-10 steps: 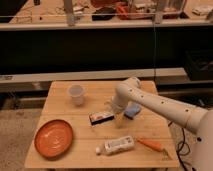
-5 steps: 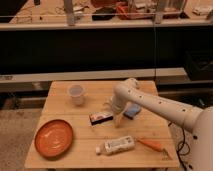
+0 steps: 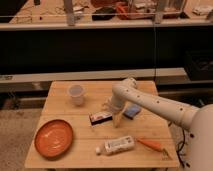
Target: Place the eraser in the ceramic cup
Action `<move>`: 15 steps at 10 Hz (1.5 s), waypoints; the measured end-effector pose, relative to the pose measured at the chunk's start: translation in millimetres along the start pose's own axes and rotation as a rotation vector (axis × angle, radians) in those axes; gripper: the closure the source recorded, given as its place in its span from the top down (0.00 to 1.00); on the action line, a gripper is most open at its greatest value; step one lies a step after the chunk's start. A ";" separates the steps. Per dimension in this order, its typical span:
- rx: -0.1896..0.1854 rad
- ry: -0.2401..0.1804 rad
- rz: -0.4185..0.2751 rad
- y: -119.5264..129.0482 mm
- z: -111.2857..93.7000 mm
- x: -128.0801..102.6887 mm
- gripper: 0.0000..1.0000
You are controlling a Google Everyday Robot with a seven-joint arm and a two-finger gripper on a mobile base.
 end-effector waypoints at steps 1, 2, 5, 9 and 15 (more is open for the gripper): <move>-0.008 0.001 -0.009 0.6 0.8 0.4 0.80; -0.014 0.000 -0.018 -0.3 1.9 -0.7 0.80; -0.025 -0.002 -0.039 -2.3 5.4 -2.7 0.80; -0.037 0.000 -0.057 -3.4 10.1 -4.5 0.80; -0.040 0.009 -0.075 -2.0 16.3 -5.6 0.80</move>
